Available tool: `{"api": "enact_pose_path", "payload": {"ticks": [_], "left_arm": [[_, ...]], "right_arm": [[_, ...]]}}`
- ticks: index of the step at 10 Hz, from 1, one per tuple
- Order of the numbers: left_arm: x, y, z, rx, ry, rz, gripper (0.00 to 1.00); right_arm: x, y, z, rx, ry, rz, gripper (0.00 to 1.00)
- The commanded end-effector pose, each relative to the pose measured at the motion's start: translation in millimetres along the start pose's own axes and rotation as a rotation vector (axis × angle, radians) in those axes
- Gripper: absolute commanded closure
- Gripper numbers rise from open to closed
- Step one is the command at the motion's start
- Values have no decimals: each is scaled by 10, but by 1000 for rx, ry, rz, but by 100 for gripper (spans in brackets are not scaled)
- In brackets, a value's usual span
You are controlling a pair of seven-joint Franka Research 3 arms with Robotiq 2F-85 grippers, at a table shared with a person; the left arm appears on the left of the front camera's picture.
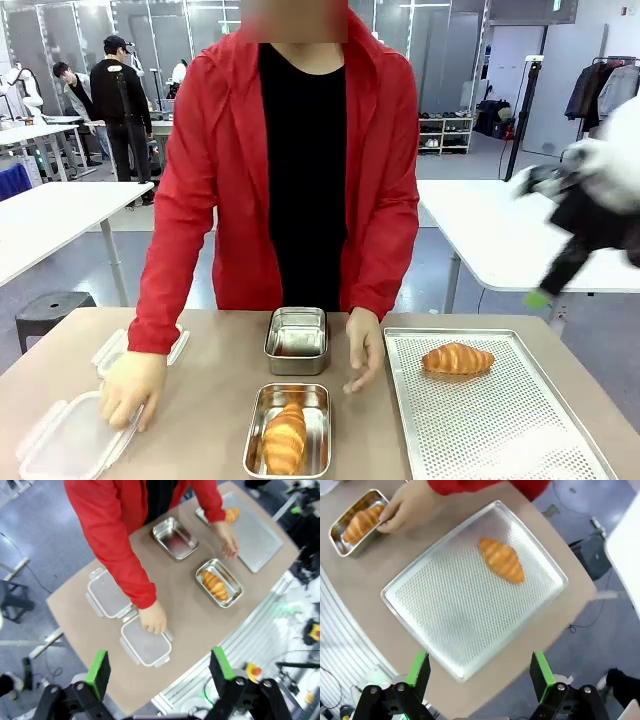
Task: Place the bread into the airtight container.
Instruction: Pick up a Butter Roll and place it into an empty Airtight Container.
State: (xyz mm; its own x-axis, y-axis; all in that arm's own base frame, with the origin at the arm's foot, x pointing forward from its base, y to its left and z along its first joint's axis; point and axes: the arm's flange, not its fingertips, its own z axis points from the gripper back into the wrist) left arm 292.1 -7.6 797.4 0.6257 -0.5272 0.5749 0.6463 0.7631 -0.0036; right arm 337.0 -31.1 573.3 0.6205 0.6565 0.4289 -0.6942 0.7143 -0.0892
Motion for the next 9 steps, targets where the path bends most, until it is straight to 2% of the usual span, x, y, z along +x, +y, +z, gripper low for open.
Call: {"api": "enact_pose_path", "payload": {"ticks": [1,2,4,5,9], "left_arm": [[19,-10,15,-9,-11,-2,0],[19,-10,15,-9,-11,-2,0],[19,-10,15,-9,-11,-2,0],[19,-10,15,-9,-11,-2,0],[19,-10,15,-9,-11,-2,0]], "right_arm": [[-675,78,602,-44,-94,-48,0],[-916,104,741,-46,-132,-89,0],[-1262,71,688,-7,-183,-191,0],[-1056,111,978,-45,-152,-119,0],[-1056,111,978,-45,-152,-119,0]]}}
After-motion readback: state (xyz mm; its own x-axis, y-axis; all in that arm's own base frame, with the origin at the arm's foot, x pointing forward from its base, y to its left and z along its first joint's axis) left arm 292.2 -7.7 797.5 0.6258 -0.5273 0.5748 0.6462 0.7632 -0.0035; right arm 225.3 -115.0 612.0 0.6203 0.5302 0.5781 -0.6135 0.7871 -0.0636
